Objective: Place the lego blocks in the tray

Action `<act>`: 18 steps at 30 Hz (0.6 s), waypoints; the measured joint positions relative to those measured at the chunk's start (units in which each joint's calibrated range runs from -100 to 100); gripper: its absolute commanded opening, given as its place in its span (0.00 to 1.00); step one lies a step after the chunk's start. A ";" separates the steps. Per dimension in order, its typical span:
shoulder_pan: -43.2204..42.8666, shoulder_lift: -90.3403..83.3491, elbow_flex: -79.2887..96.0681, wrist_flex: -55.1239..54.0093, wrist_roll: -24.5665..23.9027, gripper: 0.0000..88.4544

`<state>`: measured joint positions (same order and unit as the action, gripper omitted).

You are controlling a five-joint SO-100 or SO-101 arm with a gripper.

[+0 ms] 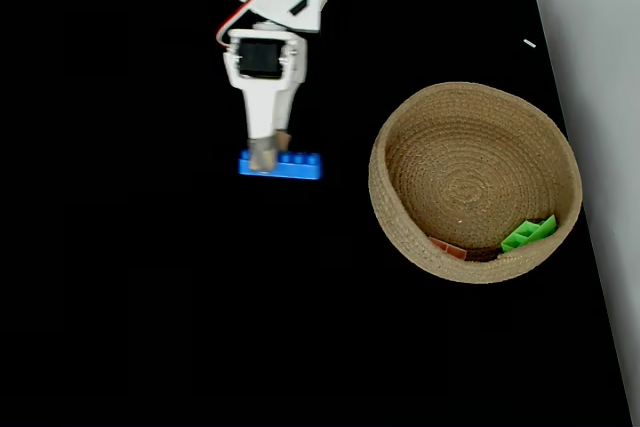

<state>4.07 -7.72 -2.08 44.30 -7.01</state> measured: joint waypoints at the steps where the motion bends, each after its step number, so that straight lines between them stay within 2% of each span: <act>1: -2.36 0.00 1.06 -2.11 0.00 0.00; 4: -8.47 0.08 4.15 -7.23 -0.88 0.00; 9: -15.96 3.73 4.77 -9.58 -6.50 0.00; 18: -25.57 12.47 4.86 -2.92 -11.82 0.04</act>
<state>-21.50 4.75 2.78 41.37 -18.83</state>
